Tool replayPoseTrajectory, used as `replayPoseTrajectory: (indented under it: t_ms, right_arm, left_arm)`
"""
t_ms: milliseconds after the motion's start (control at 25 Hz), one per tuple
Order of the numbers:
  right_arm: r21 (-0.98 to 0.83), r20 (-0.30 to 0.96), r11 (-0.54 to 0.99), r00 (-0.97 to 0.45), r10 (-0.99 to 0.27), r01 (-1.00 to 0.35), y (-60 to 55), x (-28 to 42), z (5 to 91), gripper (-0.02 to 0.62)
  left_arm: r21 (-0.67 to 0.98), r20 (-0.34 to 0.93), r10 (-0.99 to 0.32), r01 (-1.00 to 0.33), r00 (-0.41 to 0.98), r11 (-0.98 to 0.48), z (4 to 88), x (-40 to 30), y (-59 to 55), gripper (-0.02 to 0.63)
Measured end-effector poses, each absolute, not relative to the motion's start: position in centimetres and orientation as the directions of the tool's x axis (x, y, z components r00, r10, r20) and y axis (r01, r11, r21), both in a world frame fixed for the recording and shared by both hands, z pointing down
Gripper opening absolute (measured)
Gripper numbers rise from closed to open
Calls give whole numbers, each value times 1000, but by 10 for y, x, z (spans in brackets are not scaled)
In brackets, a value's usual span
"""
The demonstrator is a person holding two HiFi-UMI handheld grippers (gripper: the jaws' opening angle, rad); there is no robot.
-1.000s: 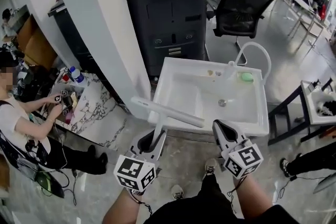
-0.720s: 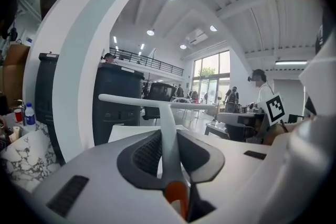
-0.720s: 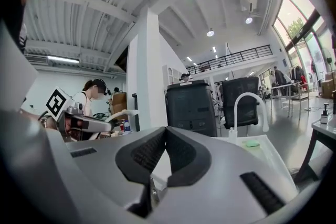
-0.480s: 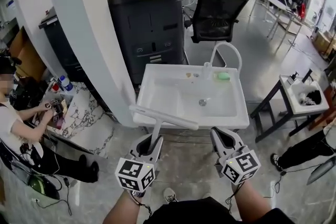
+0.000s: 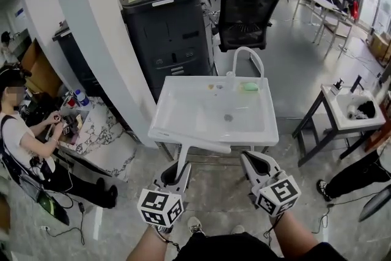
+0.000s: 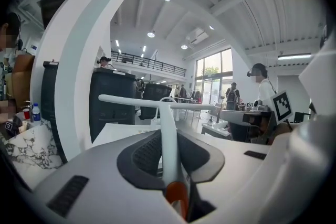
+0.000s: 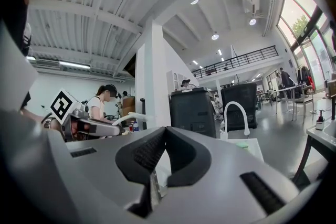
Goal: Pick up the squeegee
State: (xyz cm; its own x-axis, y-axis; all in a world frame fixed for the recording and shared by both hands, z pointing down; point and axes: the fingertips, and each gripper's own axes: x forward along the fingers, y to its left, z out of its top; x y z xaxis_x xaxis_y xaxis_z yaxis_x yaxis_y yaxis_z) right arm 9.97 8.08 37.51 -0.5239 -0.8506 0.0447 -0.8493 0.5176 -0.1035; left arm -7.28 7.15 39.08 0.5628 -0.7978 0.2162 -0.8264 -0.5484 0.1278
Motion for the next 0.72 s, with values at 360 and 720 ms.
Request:
replayPoseTrajectory:
  t_ms: [360, 720]
  right_arm:
    - [-92, 33, 574, -578, -815, -814, 104, 110, 371, 17]
    - [-90, 40, 593, -597, -801, -800, 108, 115, 375, 17]
  left_arm:
    - [120, 212, -837, -863, 505, -490, 390, -63, 102, 86]
    - [117, 217, -845, -872, 489, -475, 392, -57, 110, 86]
